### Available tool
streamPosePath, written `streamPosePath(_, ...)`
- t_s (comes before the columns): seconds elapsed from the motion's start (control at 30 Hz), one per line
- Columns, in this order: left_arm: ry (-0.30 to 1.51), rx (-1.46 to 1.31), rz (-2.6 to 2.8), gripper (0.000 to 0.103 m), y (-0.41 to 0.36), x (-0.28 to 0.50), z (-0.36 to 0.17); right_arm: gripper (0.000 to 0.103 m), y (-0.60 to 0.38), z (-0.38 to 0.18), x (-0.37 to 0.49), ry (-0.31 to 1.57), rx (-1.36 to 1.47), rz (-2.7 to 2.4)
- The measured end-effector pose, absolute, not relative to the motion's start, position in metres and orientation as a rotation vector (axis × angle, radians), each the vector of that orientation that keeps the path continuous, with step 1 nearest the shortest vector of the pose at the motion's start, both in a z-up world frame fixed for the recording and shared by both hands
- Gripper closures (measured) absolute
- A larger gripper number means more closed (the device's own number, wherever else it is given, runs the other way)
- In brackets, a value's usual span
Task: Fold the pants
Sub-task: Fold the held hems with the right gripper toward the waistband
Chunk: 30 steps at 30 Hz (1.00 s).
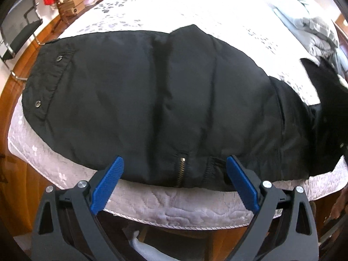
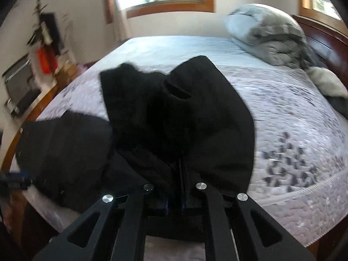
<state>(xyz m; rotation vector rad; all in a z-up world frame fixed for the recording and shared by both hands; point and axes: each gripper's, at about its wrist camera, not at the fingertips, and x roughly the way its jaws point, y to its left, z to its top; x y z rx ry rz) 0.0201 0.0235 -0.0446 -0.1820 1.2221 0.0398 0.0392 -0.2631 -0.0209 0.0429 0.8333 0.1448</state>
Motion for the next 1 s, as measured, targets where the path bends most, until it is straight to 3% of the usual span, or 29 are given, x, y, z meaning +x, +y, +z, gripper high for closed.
streamPosePath(0.4,1.247,-0.239,0.084,0.008,0.045,0.03,-0.046,0.094,-0.172,-0.079,0.037,0.948,-0.131,0.292)
streamPosePath(0.6,1.255,-0.248,0.087,0.008,0.047,0.032,-0.049,0.07,-0.173,-0.073,0.027,0.975,-0.164,0.369)
streamPosePath(0.67,1.258,-0.252,0.085,0.008,0.048,0.033,-0.05,0.045,-0.187,-0.061,0.024,0.993,-0.012,0.477)
streamPosePath(0.73,1.259,-0.254,0.086,0.008,0.049,0.033,-0.05,0.04,-0.197,-0.049,0.02,0.992,0.115,0.568)
streamPosePath(0.93,1.27,-0.269,0.082,0.008,0.057,0.037,-0.058,0.041,-0.194,-0.033,0.027,0.952,0.079,0.522)
streamPosePath(1.0,1.271,-0.27,0.08,0.008,0.059,0.037,-0.06,0.051,-0.184,-0.041,0.033,0.984,0.041,0.511)
